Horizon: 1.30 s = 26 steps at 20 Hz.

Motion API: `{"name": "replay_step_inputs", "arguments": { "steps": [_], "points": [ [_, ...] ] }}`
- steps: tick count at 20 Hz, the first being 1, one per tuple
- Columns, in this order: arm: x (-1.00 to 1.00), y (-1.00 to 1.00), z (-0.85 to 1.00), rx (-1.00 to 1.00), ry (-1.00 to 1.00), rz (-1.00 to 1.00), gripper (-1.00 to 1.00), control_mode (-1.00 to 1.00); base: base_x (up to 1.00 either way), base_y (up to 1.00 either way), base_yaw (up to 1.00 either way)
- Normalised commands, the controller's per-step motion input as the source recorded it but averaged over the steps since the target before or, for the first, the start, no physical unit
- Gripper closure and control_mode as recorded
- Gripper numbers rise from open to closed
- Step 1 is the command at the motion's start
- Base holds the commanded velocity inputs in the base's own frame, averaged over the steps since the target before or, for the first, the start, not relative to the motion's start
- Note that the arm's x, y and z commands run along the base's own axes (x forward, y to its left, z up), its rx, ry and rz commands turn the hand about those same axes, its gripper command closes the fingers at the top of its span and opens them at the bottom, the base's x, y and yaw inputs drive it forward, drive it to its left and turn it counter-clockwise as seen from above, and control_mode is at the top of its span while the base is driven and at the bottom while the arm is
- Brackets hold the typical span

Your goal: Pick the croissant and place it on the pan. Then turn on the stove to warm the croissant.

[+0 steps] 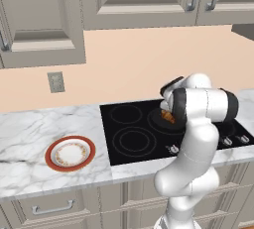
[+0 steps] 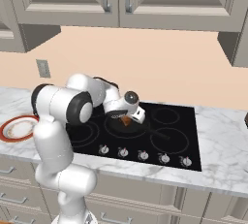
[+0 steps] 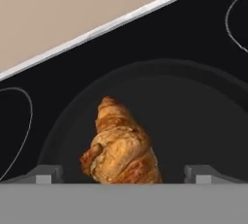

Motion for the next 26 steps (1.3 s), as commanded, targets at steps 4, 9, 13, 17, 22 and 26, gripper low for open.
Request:
{"name": "replay_step_inputs", "arguments": {
  "steps": [4, 9, 13, 17, 22, 26],
  "points": [
    [-0.41, 0.00, 0.54, -0.03, -0.01, -0.04, -1.00, -1.00, 0.00, 0.00, 0.00],
    [-0.27, 0.01, 0.84, -0.02, 0.02, -0.04, -1.00, -1.00, 0.00, 0.00, 0.00],
    [-0.16, 0.02, 1.00, -0.01, 0.12, -0.03, -1.00, -1.00, 0.00, 0.00, 0.00],
    [-0.21, 0.01, 1.00, 0.00, 0.14, -0.03, -1.00, -1.00, 0.00, 0.00, 0.00],
    [-0.37, 0.00, 0.96, 0.00, 0.03, -0.05, -1.00, -1.00, 0.00, 0.00, 0.00],
    [-0.55, -0.05, 0.37, 0.00, -0.04, -0.08, -1.00, -1.00, 0.00, 0.00, 0.00]
  ]
}}
